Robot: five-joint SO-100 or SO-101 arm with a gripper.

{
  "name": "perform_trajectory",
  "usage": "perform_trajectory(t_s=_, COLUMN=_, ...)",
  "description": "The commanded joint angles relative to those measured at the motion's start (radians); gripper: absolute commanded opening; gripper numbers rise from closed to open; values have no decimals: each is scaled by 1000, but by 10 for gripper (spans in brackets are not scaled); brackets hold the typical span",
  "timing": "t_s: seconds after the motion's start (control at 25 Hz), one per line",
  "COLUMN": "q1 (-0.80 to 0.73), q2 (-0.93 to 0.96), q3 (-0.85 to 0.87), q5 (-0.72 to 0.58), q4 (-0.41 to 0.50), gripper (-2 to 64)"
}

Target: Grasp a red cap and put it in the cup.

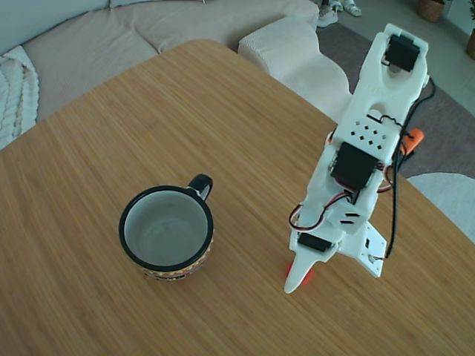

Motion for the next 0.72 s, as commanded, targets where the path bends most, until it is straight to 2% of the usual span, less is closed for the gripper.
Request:
perform_trajectory(t_s=0.0, q1=6, q2=-9, q3=-63, q5=5, q4=-2, gripper=482)
perform_trajectory(t_s=0.68, q1=-21, q2=-34, q3=-98, q5=5, q4=-6, gripper=482)
